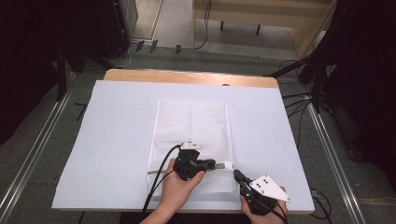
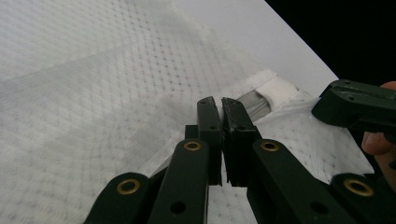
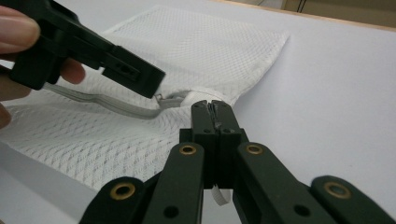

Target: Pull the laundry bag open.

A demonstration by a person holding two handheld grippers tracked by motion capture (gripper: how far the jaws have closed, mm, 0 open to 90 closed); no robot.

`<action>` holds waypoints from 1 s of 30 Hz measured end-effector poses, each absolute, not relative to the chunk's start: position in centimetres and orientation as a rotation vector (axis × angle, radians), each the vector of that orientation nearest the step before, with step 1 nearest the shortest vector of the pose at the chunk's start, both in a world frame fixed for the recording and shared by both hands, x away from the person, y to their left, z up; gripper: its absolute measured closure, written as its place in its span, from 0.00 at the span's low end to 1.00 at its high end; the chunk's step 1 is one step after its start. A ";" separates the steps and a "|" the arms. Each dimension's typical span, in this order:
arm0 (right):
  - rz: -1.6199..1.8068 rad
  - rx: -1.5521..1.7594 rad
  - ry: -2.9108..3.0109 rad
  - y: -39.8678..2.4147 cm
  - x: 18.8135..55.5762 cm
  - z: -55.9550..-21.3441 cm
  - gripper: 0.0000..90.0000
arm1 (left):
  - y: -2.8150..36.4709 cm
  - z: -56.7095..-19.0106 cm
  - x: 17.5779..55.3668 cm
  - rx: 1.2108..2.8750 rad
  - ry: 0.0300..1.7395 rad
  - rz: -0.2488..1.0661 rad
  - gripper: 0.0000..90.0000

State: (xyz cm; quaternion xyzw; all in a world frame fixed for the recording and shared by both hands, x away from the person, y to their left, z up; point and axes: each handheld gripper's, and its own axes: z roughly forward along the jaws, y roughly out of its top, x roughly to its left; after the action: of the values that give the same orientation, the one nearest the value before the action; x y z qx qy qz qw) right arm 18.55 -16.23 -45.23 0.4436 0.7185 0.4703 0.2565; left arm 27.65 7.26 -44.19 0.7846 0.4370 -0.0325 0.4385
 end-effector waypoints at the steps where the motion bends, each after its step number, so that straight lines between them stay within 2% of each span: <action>1: 1.278 1.211 1.948 -16.3 18.6 -45.3 1.00 | 7.6 -44.2 27.7 1.946 1.090 -0.075 0.98; 9: 1.254 1.223 1.946 -16.6 18.6 -45.1 1.00 | 12.8 -44.0 27.5 1.918 1.172 -0.034 0.98; 11: 1.239 1.230 1.948 -16.6 18.6 -45.1 1.00 | 14.4 -43.8 27.4 1.920 1.194 0.018 0.98; 20: 1.206 1.246 1.949 -17.0 18.7 -45.1 1.00 | 22.2 -45.1 26.4 1.825 1.339 0.034 0.98; 30: 1.142 1.220 1.971 -16.0 18.6 -44.8 1.00 | 24.6 -45.2 25.3 1.839 1.352 0.061 0.98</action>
State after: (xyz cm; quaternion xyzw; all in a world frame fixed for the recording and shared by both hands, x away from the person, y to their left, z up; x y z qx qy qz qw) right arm 18.64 -16.03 -44.79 0.4538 0.7334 0.4248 0.2751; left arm 25.26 24.65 -45.19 0.7324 0.5383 0.0242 0.4162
